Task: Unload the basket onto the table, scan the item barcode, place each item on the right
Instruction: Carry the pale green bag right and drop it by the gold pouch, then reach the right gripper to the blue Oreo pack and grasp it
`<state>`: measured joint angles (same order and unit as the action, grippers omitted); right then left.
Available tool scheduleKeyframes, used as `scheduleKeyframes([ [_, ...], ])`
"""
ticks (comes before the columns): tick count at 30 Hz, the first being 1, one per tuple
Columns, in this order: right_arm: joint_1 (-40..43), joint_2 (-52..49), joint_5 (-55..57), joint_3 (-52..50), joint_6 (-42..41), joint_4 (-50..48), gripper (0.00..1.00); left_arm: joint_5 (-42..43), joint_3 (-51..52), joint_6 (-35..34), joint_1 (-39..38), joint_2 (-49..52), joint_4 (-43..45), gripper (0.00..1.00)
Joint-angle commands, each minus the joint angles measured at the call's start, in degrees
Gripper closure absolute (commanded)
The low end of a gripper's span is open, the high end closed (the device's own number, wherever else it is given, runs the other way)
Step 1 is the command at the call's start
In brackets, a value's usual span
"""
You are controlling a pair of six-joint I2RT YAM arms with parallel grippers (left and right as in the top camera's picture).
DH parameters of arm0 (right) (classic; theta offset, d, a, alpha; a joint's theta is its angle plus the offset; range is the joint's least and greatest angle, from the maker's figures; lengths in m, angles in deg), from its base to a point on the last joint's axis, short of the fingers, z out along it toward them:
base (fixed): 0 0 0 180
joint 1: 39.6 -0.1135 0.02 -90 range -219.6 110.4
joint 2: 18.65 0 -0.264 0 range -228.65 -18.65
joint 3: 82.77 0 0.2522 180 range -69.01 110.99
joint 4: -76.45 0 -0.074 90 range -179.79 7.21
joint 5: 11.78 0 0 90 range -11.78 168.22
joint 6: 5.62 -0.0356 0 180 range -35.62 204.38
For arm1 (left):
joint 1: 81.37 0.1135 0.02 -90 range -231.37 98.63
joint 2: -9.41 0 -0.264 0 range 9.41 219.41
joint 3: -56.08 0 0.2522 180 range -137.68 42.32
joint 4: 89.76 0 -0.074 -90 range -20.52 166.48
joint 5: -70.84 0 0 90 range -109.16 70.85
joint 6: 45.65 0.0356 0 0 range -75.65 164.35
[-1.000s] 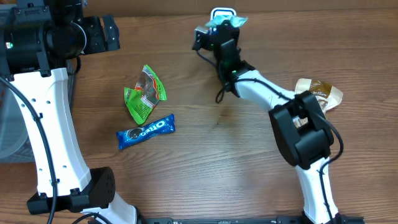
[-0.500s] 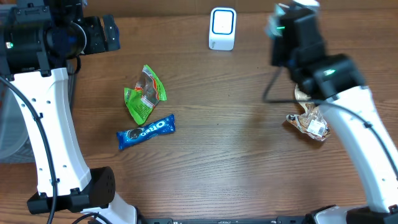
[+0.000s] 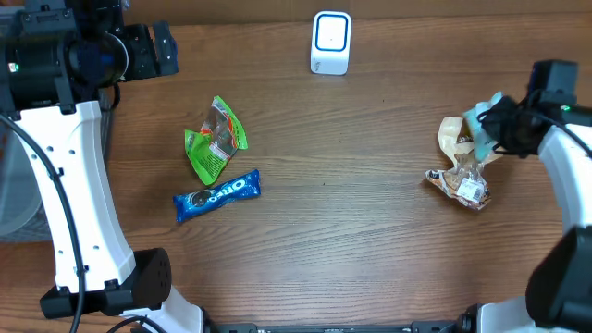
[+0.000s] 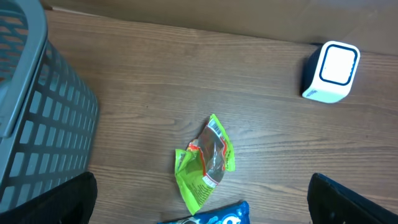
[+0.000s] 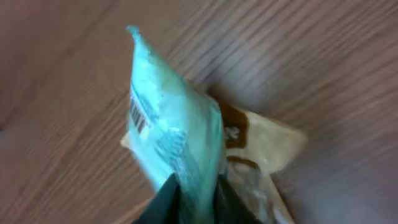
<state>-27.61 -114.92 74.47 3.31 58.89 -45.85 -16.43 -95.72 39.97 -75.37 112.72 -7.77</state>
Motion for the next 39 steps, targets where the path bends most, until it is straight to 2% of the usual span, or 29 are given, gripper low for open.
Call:
scheduleKeyframes([
  [1,-0.2,-3.5,-2.8,-1.1,1.7,-4.2,0.76,-0.2,-0.2,-0.5,0.0,0.5,0.1,0.00],
  [2,-0.2,-4.1,-2.8,-1.1,1.7,-4.8,0.71,-0.2,-0.2,-0.5,0.0,0.5,0.1,0.00],
  [3,-0.2,-4.7,-2.8,-1.1,1.7,-5.4,0.60,-0.2,-0.2,-0.5,0.0,0.5,0.1,0.00],
  [6,-0.2,-4.5,-2.9,-0.9,1.7,-4.8,0.54,-0.2,-0.2,-0.5,0.0,0.5,0.1,0.00],
  [7,-0.2,-4.1,-2.8,0.0,1.8,-3.5,0.50,-0.2,-0.2,-0.5,0.0,0.5,0.1,0.00],
  [10,-0.6,-2.1,-3.2,4.6,2.3,1.2,0.46,-0.2,-0.2,-0.5,0.0,0.5,0.1,0.00],
  [14,-3.8,0.0,-11.4,12.4,4.8,3.7,0.45,-0.2,-0.2,-0.6,0.0,0.5,0.1,0.00],
  [16,-7.7,0.0,-17.0,13.3,4.7,0.7,0.45,-0.2,-0.2,-0.6,0.0,0.5,0.1,0.00],
  [22,-22.1,-5.5,-22.3,13.3,2.5,-6.1,0.46,-0.2,-0.2,-0.6,0.0,0.5,0.1,0.00],
  [31,-42.4,-14.7,-22.6,13.3,-4.5,-9.7,0.39,-0.2,-0.2,-0.6,0.0,0.5,0.1,0.00],
  [34,-45.4,-18.3,-22.5,13.3,-7.8,-11.8,0.39,-0.2,-0.2,-0.5,0.0,0.5,0.1,0.00],
  [39,-49.4,-23.7,-23.3,13.3,-7.8,-16.3,0.40,-0.2,-0.2,-0.5,0.0,0.5,0.1,0.00],
])
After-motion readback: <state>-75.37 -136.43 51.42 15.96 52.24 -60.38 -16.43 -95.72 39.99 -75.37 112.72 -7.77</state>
